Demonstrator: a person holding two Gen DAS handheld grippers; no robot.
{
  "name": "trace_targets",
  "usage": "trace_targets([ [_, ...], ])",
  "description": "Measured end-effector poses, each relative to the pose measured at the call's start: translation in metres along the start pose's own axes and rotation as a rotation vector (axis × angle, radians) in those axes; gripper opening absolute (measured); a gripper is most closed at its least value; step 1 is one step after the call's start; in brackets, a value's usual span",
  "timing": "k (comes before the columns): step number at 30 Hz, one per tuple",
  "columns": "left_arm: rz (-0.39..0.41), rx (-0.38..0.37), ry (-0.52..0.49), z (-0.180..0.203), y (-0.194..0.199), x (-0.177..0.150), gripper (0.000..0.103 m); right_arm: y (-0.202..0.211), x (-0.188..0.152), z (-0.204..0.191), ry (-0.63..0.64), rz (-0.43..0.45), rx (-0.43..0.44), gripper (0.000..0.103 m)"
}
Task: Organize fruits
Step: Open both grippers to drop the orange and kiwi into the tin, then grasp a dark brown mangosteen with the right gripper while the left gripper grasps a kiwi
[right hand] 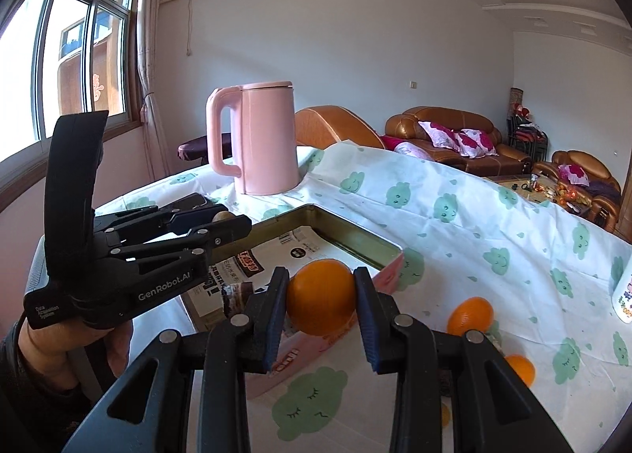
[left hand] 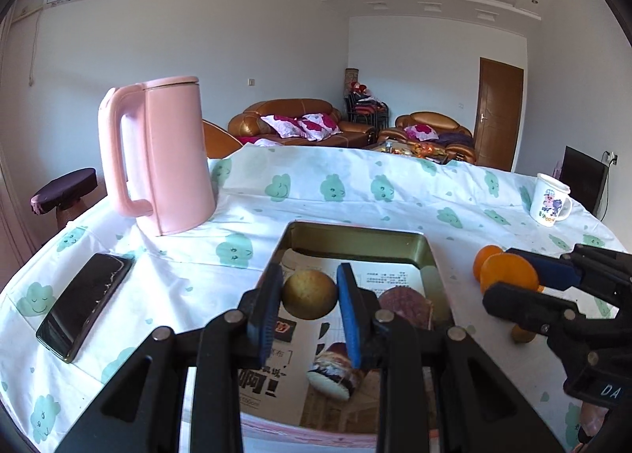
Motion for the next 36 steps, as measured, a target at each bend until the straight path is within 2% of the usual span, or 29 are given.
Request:
trace_targets([
  [7,-0.052,0.006,0.01,-0.011,-0.011,-0.011,0.03,-0.036,-0.009,-0.022,0.032,-0.082,0.034,0.035],
  [14,-0.085,0.013,0.005,-0.011,-0.016,-0.017,0.031,-0.05,-0.013,-0.027,0.029,-0.138,0.045,0.036],
  [16,-0.078,0.018,0.001,-0.009,-0.015,-0.017,0.044,-0.05,-0.013,-0.026,0.024,-0.14,0.034,0.037],
  [18,-0.065,0.027,0.008,-0.009,-0.012,-0.016,0.055,-0.043,-0.013,-0.023,0.017,-0.123,0.019,0.044],
  [19,-0.06,0.031,0.014,-0.008,-0.01,-0.015,0.064,-0.04,-0.014,-0.02,0.008,-0.115,0.01,0.052],
  [22,-0.043,0.02,0.019,-0.003,-0.004,-0.013,0.067,-0.02,-0.016,-0.007,-0.033,-0.079,0.008,0.055],
  [26,-0.012,-0.01,0.008,0.015,0.008,-0.009,0.073,0.019,-0.025,0.026,-0.071,-0.039,-0.088,0.055],
  [32,0.004,-0.093,-0.048,0.065,0.02,-0.005,0.077,0.067,-0.051,0.102,-0.198,-0.058,-0.335,0.056],
  [36,-0.013,-0.15,-0.106,0.102,0.021,-0.007,0.077,0.07,-0.063,0.131,-0.29,-0.095,-0.335,0.055],
])
Point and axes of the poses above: each gripper's, at about its wrist camera, not at the fingertips, and y roughly against the way its jaws point, z to its right, x to its top, the point moved 3 cm from there along -y, roughly the way its jaws point, and after that the axes turned 7 degrees about x, right-handed, at the moved point
